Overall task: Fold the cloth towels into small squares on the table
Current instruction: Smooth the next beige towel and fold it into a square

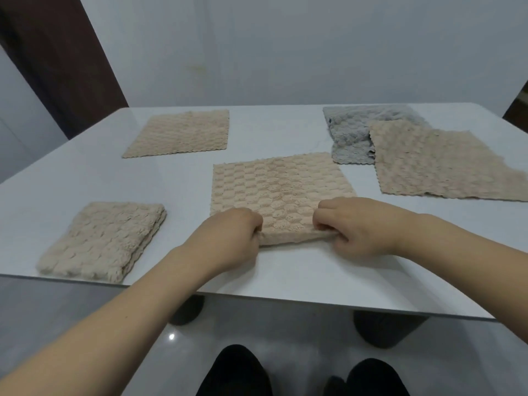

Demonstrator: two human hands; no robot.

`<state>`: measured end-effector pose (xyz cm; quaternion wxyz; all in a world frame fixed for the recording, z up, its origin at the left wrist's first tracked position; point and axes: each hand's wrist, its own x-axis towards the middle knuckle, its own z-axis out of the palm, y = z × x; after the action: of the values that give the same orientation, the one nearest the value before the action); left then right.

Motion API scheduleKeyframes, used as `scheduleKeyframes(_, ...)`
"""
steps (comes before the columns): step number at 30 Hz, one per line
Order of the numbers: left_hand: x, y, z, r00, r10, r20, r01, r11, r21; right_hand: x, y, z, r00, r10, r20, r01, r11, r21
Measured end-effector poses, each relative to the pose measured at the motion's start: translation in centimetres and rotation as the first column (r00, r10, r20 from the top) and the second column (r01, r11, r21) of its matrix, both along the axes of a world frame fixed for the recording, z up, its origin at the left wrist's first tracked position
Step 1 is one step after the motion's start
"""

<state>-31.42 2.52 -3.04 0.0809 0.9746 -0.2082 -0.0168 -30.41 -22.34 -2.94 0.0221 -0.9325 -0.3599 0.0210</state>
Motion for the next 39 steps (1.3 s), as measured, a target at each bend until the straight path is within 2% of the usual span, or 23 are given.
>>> scheduleKeyframes(2,-0.1,0.4,-0.1,0.996,0.049,-0.079,-0.053,0.997,-0.052,0.1,-0.5,0.4,0.990,-0.132,-0.047,0.132,0.991,0.015)
scheduleKeyframes(5,0.0,1.0,-0.1,0.985,0.062,-0.159,-0.079,0.991,-0.104,0.8,-2.6,1.2,0.900,-0.353,-0.254,0.405,0.894,0.192)
scheduleKeyframes(7,0.5,1.3,0.2,0.986,0.080,-0.148,-0.098,0.989,-0.115,1.5,-4.3,1.4,0.825,-0.374,-0.424,0.531,0.770,0.353)
scheduleKeyframes(9,1.7,1.7,0.4,0.992,0.114,-0.056,-0.119,0.987,-0.109,2.4,-5.2,1.6,0.779,-0.330,-0.533,0.604,0.622,0.498)
scheduleKeyframes(11,3.2,2.1,0.6,0.985,0.169,0.045,-0.162,0.978,-0.135,3.4,-5.2,1.6,0.745,-0.281,-0.605,0.654,0.489,0.577)
scheduleKeyframes(13,4.9,2.4,0.7,0.966,0.241,0.093,-0.223,0.960,-0.168,4.7,-4.4,1.8,0.715,-0.282,-0.640,0.693,0.407,0.595)
scheduleKeyframes(17,8.7,2.9,0.7,0.923,0.359,0.141,-0.339,0.929,-0.147,7.7,-2.0,1.9,0.698,-0.397,-0.595,0.716,0.377,0.588)
scheduleKeyframes(21,12.8,2.7,-0.5,0.867,0.488,0.099,-0.461,0.862,-0.211,12.1,0.1,0.9,0.657,-0.527,-0.539,0.745,0.345,0.571)
scheduleKeyframes(23,14.1,2.2,-1.3,0.839,0.539,0.074,-0.508,0.825,-0.247,14.2,0.6,0.0,0.634,-0.607,-0.479,0.756,0.359,0.547)
scheduleKeyframes(24,14.6,2.0,-1.8,0.830,0.552,0.075,-0.522,0.818,-0.243,15.0,0.8,-0.5,0.626,-0.658,-0.418,0.762,0.403,0.507)
scheduleKeyframes(28,15.6,1.9,-4.0,0.809,0.550,0.209,-0.522,0.834,-0.178,16.8,1.4,-2.9,0.638,-0.760,-0.126,0.737,0.555,0.387)
scheduleKeyframes(30,16.1,2.3,-4.1,0.825,0.536,0.180,-0.495,0.838,-0.228,17.2,1.6,-3.9,0.642,-0.766,-0.008,0.710,0.591,0.384)
scheduleKeyframes(32,16.5,2.6,-3.8,0.851,0.507,0.139,-0.465,0.849,-0.251,17.5,1.8,-4.1,0.647,-0.761,0.044,0.699,0.615,0.365)
scheduleKeyframes(34,16.7,2.6,-3.5,0.854,0.501,0.144,-0.460,0.854,-0.245,17.8,2.0,-3.5,0.659,-0.749,0.071,0.706,0.648,0.286)
scheduleKeyframes(36,16.8,2.4,-3.3,0.850,0.498,0.170,-0.450,0.855,-0.257,18.1,2.1,-2.9,0.676,-0.718,0.168,0.693,0.696,0.185)
scheduleKeyframes(39,16.6,2.2,-2.9,0.864,0.477,0.159,-0.381,0.827,-0.413,18.4,2.1,-2.5,0.719,-0.634,0.283,0.594,0.773,0.224)
